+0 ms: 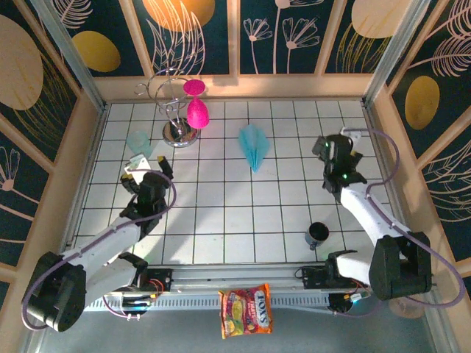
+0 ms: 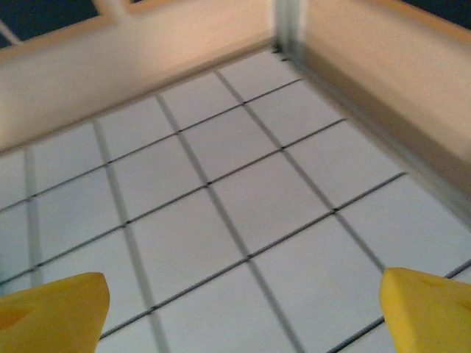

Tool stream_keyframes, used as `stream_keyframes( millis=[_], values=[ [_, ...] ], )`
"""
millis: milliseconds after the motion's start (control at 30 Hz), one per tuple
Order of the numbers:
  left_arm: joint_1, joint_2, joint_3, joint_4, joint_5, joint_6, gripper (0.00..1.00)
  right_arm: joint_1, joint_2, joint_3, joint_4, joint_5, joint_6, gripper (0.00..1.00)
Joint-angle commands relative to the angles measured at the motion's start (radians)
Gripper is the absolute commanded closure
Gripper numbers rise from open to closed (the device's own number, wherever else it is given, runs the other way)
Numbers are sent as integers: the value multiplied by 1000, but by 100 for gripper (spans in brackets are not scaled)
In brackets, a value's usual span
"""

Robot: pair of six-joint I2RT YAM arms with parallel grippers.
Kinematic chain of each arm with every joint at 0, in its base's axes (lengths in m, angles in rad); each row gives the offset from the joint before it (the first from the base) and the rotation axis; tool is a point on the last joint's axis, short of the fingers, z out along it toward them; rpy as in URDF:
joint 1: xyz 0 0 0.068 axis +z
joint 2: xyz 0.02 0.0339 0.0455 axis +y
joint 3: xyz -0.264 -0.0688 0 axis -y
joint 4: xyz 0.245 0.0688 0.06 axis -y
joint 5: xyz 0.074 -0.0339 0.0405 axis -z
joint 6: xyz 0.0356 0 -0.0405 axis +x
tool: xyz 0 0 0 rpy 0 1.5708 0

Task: Fold a paper plane with a square sheet of paper (pick it up from the middle)
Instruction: Reset both arms

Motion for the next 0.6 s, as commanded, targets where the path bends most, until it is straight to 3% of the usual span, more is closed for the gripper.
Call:
stream_keyframes(
  millis=[0, 133, 367, 567],
  values=[
    [50, -29, -84, 263, -61, 169, 1, -26, -49, -155, 263, 91, -106, 5],
    [124, 15, -96, 330, 93, 242, 1, -61, -36, -295, 458, 80, -121, 5],
    [221, 179, -139, 557, 294, 281, 1, -95, 79, -369, 673, -45, -186, 5],
    [323, 292, -154, 698, 514, 260, 1, -130, 118, -455, 932, -243, -220, 4]
  ],
)
